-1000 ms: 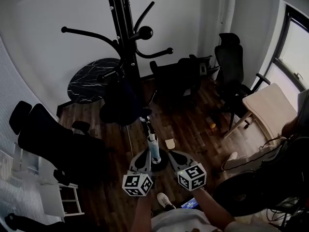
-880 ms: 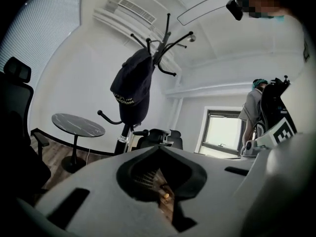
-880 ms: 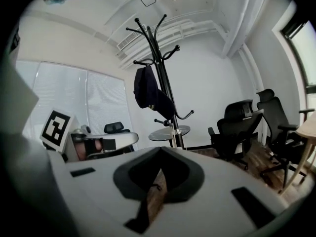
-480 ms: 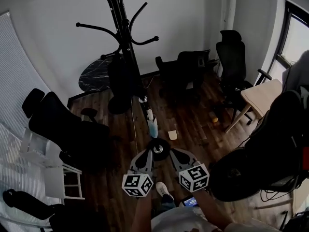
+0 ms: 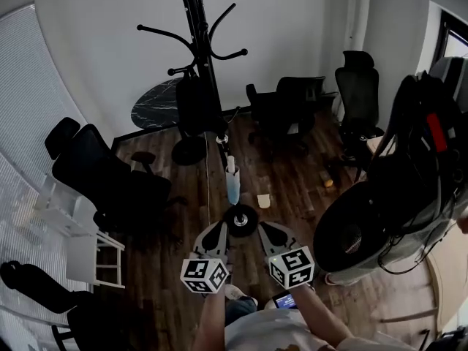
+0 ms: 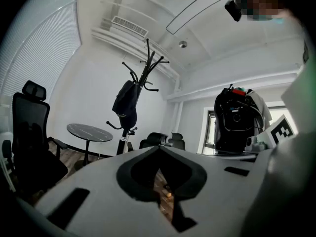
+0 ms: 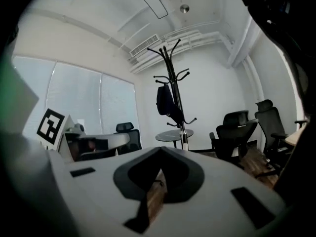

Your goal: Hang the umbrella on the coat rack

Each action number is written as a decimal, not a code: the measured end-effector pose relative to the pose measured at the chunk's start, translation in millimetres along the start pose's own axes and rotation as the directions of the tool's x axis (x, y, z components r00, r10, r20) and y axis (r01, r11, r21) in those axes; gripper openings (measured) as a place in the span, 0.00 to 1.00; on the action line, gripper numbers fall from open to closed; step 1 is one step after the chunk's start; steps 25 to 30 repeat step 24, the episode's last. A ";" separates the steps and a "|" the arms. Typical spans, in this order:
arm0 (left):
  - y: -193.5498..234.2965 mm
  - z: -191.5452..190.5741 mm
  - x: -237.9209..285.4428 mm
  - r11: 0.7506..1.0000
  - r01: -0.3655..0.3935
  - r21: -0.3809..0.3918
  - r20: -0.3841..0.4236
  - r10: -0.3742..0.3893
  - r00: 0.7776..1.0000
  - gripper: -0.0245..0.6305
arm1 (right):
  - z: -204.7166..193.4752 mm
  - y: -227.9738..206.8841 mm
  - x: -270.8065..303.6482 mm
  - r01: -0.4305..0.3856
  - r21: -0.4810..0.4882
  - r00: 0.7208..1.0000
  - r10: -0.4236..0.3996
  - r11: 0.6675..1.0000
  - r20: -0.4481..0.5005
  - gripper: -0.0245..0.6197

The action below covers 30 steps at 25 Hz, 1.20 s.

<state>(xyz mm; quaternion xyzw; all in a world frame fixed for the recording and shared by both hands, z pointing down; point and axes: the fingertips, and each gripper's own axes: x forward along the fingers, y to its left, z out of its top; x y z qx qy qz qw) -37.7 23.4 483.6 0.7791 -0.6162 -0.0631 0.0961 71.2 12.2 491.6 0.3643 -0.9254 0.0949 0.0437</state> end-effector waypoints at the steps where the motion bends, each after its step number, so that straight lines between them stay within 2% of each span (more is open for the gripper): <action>1: -2.6 1.4 0.2 1.000 0.001 0.001 0.001 -0.001 1.000 0.07 | -0.9 -0.8 -2.2 0.003 -0.005 1.000 -0.003 1.000 -0.009 0.05; 8: -3.2 1.1 -5.6 1.000 -0.008 -0.013 0.018 0.008 1.000 0.07 | -4.4 -0.1 -10.0 0.001 -0.011 1.000 -0.001 1.000 -0.008 0.05; 15: -4.7 7.6 -9.5 1.000 -0.011 0.003 0.035 0.011 0.999 0.07 | -4.4 -4.3 -10.8 0.003 -0.018 1.000 -0.003 1.000 -0.005 0.05; 20: -2.2 9.3 -9.5 1.000 -0.002 -0.020 0.044 0.003 0.999 0.07 | -3.4 -2.7 -7.4 0.002 -0.012 1.000 -0.002 1.000 -0.002 0.05; 30: -3.9 6.7 -7.7 1.000 0.004 -0.025 0.036 -0.003 0.999 0.07 | -4.7 -5.0 -7.6 0.004 -0.012 1.000 -0.004 1.000 -0.007 0.05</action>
